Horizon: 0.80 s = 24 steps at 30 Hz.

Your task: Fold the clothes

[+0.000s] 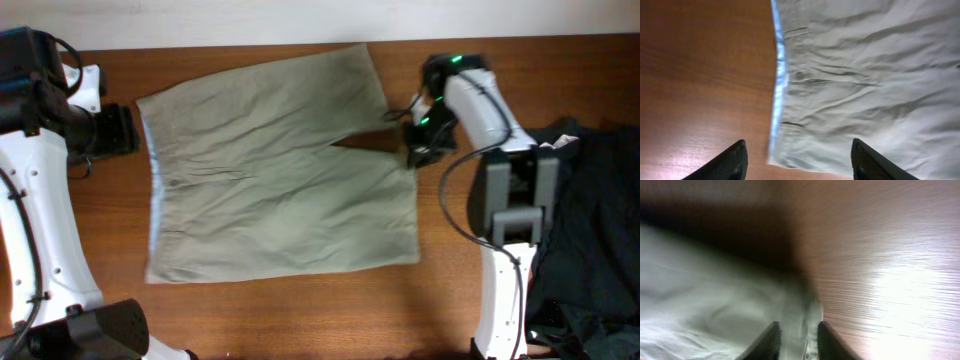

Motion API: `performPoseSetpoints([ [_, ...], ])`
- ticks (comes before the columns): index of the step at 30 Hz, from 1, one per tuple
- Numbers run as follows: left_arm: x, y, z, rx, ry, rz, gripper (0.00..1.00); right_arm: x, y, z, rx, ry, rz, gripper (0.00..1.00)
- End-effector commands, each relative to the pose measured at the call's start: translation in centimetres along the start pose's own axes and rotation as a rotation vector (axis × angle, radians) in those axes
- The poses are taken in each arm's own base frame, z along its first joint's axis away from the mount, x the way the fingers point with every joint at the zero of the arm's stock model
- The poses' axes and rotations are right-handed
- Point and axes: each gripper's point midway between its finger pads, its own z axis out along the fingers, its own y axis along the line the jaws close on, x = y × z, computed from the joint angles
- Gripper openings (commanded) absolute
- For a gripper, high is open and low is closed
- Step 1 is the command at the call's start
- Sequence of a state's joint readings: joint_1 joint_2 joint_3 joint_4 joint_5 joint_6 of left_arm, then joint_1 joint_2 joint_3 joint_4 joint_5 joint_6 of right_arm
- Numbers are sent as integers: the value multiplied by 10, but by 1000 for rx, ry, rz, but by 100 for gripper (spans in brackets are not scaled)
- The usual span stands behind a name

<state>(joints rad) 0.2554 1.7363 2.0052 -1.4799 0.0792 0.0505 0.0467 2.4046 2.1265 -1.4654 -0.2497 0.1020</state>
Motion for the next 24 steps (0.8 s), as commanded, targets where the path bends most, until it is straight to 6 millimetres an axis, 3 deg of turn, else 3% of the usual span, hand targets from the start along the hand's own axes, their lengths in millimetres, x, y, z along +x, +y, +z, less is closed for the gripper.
performPoseSetpoints([
  [1,16,-1,20,15,80,-21,77,0,-22,-46,10,-54,35,47],
  [3,27,-1,25,16,123,-25,77,12,-27,-75,-8,-67,32,47],
  [5,37,-2,21,17,161,-28,77,31,-17,-120,-30,-152,1,47],
  [7,57,-3,17,21,241,-35,79,66,4,-192,-33,-347,-48,49],
  [9,70,-1,18,15,298,-45,99,116,17,-258,-30,-555,-77,58],
  [10,76,1,24,13,325,-65,99,139,21,-281,-27,-638,-87,70],
  [12,102,2,41,15,429,-89,99,165,24,-301,-41,-716,-62,79],
  [13,123,-1,64,26,504,-133,99,171,24,-297,-50,-707,-34,80],
  [15,149,-5,104,58,555,-156,99,168,17,-270,-52,-609,17,81],
  [17,185,7,140,29,601,-250,99,172,2,-205,-35,-378,85,80],
  [19,206,30,157,25,606,-389,99,177,-12,-148,-20,-206,134,77],
  [20,217,30,164,64,613,-442,91,175,-18,-123,-19,-167,176,77],
  [21,230,27,174,101,616,-477,62,171,-22,-104,-19,-151,212,77],
  [22,240,26,181,99,622,-501,53,170,-26,-88,-20,-136,252,77],
  [24,262,23,199,72,620,-575,48,171,-34,-56,-18,-105,323,77],
])
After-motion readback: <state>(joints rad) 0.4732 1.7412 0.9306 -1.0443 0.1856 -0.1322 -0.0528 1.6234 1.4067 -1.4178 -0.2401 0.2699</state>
